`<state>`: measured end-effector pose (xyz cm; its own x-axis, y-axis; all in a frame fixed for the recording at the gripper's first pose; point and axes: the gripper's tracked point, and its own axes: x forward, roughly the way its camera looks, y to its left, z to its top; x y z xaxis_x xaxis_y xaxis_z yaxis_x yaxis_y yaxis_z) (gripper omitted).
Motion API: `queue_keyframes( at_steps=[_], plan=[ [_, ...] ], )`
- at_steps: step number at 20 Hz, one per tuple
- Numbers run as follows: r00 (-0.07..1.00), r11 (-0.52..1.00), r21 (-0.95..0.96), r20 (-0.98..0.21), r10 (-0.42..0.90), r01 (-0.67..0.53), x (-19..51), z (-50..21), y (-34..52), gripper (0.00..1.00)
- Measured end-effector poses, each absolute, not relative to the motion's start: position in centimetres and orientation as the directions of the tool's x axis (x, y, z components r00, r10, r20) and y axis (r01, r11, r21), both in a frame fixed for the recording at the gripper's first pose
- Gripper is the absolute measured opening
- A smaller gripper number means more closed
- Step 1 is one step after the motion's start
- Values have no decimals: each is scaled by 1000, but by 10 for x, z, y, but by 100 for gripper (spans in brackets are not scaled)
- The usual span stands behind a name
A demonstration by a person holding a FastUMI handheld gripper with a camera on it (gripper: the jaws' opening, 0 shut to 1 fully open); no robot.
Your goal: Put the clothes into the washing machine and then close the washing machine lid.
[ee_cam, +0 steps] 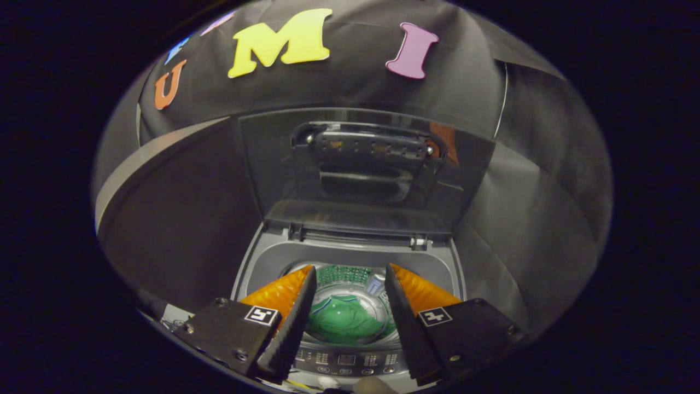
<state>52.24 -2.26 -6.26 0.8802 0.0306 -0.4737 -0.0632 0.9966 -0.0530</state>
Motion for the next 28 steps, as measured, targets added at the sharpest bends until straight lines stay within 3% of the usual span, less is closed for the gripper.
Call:
queue_keyframes(
  at_steps=[19,28],
  plan=[
    [975,997,-12,-208,74,-78,623,97,-21,79],
    [962,997,31,-263,71,-65,682,85,-20,79]
  ],
)
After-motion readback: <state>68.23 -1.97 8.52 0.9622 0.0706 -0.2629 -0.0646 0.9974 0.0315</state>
